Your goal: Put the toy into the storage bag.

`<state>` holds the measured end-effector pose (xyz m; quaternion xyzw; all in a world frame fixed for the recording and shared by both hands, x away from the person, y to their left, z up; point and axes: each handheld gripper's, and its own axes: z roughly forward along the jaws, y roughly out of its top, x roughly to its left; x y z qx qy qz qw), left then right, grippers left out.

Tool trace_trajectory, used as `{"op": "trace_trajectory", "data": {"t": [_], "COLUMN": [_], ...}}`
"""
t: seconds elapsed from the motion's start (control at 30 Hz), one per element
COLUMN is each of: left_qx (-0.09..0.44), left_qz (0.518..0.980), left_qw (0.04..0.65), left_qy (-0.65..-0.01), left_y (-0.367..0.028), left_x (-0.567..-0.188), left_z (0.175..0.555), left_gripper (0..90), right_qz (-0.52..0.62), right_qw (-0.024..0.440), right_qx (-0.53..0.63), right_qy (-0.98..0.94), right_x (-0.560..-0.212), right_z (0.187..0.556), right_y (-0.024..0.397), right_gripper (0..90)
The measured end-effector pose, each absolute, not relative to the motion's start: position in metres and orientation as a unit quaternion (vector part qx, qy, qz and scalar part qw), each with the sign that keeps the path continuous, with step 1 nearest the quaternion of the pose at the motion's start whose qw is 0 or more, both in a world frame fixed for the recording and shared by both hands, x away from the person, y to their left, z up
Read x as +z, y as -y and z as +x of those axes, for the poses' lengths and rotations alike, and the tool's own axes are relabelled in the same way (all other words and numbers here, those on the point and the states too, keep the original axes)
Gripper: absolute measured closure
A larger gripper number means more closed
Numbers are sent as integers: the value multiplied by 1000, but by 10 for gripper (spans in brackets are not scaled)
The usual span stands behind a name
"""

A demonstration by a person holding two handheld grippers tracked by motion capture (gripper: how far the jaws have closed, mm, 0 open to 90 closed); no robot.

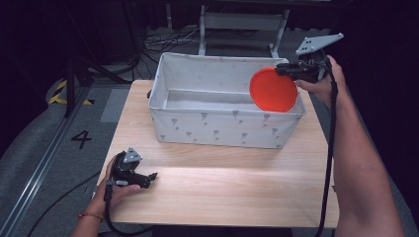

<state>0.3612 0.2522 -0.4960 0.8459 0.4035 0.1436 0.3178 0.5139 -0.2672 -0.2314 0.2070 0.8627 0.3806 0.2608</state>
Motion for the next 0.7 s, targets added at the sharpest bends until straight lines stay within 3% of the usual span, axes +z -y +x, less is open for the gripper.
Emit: {"op": "trace_trajectory", "data": {"t": [0.7], "left_qx": [144], "left_qz": [846], "left_qw": [318], "left_qy": [-403], "left_y": [-252], "left_x": [-496], "left_z": [361], "left_gripper": [5], "right_qz": [131], "right_qw": [201], "right_qx": [307], "right_qy": [-921], "right_x": [-279], "right_z": [503], "right_y": [251], "right_gripper": [825]}}
